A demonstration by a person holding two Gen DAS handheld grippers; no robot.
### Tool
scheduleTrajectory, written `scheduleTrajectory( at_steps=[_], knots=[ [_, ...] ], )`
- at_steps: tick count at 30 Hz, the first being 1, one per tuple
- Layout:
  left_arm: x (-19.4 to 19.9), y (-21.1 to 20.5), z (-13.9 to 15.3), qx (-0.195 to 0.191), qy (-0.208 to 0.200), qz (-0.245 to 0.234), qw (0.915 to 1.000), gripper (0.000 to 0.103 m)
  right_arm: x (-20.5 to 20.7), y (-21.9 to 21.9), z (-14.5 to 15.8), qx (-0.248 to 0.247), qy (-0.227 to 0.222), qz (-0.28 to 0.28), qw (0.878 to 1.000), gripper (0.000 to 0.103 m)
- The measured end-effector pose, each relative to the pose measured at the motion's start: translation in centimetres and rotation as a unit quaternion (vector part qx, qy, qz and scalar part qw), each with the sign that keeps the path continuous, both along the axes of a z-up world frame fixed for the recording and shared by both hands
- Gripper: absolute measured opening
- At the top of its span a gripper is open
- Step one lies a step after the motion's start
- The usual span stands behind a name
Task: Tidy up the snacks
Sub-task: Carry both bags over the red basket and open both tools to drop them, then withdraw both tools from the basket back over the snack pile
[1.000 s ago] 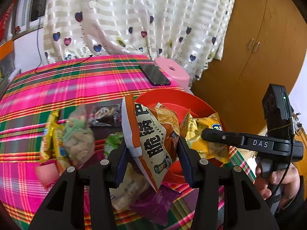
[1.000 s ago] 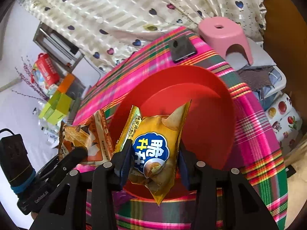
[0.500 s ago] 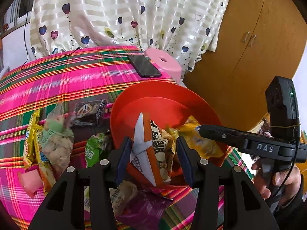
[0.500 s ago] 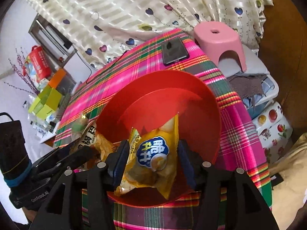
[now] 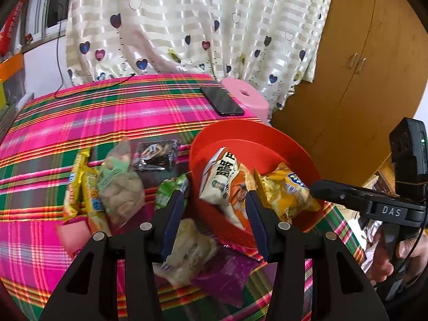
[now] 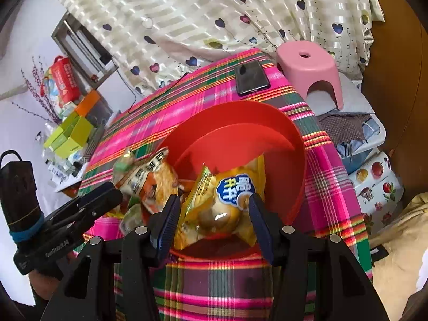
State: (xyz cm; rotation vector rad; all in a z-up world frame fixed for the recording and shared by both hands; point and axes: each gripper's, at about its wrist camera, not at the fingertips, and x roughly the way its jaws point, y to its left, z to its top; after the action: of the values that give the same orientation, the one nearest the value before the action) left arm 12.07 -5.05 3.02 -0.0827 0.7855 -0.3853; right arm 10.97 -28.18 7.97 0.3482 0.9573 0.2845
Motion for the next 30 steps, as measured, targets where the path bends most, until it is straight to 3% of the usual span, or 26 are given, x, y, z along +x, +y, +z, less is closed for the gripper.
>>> scheduleTrajectory(
  at_steps=[2,6,11,30],
  knots=[
    [-0.5,0.2,0.1,0.001,-0.004,0.003,1.0,0.041,-0.4,0.3,0.3,-0.003,-0.006,0.007,1.0,0.052],
    [-1.2,0.7,0.1,0.004,-0.005,0.01,0.9999,0.036,-1.1,0.9,0.7,-0.012,-0.012,0.014,1.0,0.047],
    [-2.2,1.5,0.1,0.002,-0.008,0.021,0.9997,0.036,-1.9,2.2,0.9,-0.022,-0.019,0.028,0.999,0.043],
    [-5.0,6.5,-1.3,-0.006,0.008,0.078,0.9969,0.036,-3.1,5.5,1.5,-0.02,-0.029,0.072,0.997,0.043]
  ],
)
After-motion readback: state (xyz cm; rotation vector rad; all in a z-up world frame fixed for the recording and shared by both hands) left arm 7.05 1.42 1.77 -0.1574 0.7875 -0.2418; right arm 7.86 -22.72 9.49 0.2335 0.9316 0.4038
